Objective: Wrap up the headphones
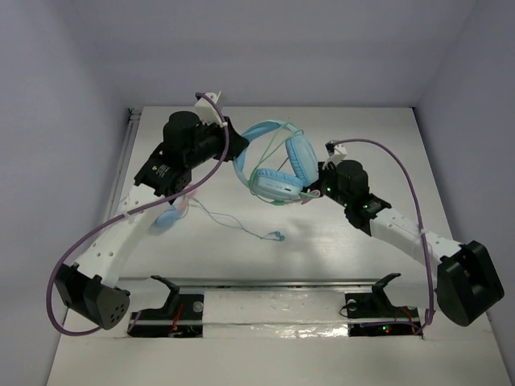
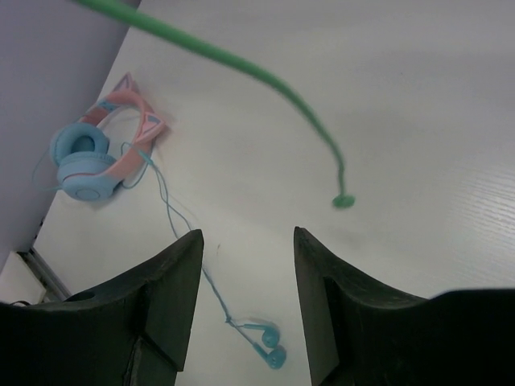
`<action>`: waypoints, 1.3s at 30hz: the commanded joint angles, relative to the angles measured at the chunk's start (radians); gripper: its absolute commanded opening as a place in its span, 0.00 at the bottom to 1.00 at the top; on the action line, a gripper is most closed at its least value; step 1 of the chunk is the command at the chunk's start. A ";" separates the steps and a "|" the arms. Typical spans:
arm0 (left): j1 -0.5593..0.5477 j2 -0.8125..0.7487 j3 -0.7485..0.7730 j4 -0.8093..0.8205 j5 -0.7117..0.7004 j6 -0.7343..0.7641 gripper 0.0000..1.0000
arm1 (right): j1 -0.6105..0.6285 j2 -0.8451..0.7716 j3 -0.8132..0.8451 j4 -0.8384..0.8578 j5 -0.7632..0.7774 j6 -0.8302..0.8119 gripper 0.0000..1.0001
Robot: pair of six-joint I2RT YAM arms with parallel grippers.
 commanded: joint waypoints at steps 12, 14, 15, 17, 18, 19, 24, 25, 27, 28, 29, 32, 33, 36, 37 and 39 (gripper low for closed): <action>0.001 -0.022 0.091 0.102 0.090 -0.064 0.00 | -0.005 0.213 -0.029 0.326 0.043 0.014 0.55; 0.001 -0.021 0.094 0.095 0.089 -0.060 0.00 | -0.005 0.270 0.003 0.346 0.046 -0.005 0.55; 0.001 -0.021 0.094 0.093 0.089 -0.060 0.00 | -0.005 0.285 0.012 0.375 0.049 -0.012 0.54; 0.001 -0.017 0.102 0.084 0.087 -0.058 0.00 | -0.005 0.314 0.034 0.383 0.086 -0.026 0.54; 0.001 -0.017 0.105 0.082 0.086 -0.058 0.00 | -0.005 0.317 0.049 0.381 0.098 -0.034 0.54; 0.001 -0.016 0.109 0.078 0.084 -0.057 0.00 | -0.005 0.317 0.054 0.378 0.112 -0.037 0.54; 0.001 -0.014 0.122 0.075 0.095 -0.060 0.00 | -0.005 0.290 0.034 0.365 0.134 -0.037 0.54; 0.001 -0.013 0.123 0.076 0.090 -0.060 0.00 | -0.005 0.284 0.026 0.360 0.156 -0.031 0.54; 0.001 -0.008 0.125 0.075 0.086 -0.058 0.00 | -0.005 0.259 0.005 0.369 0.169 -0.028 0.54; 0.001 -0.007 0.125 0.073 0.086 -0.060 0.00 | -0.005 0.251 -0.006 0.363 0.207 -0.028 0.54; 0.001 -0.005 0.128 0.075 0.087 -0.058 0.00 | -0.005 0.245 -0.011 0.363 0.210 -0.031 0.54; 0.001 0.001 0.126 0.081 0.099 -0.067 0.00 | -0.005 0.237 -0.020 0.404 0.183 -0.043 0.54; 0.001 0.002 0.125 0.082 0.101 -0.072 0.00 | -0.005 0.239 -0.020 0.435 0.174 -0.043 0.53; 0.001 0.002 0.125 0.079 0.093 -0.075 0.00 | -0.005 0.250 -0.026 0.513 0.124 -0.037 0.31; 0.001 0.002 0.128 0.073 0.087 -0.078 0.00 | -0.005 0.254 -0.023 0.519 0.111 -0.035 0.26; 0.001 0.001 0.139 0.064 0.054 -0.081 0.00 | -0.005 0.262 -0.021 0.519 0.085 -0.026 0.16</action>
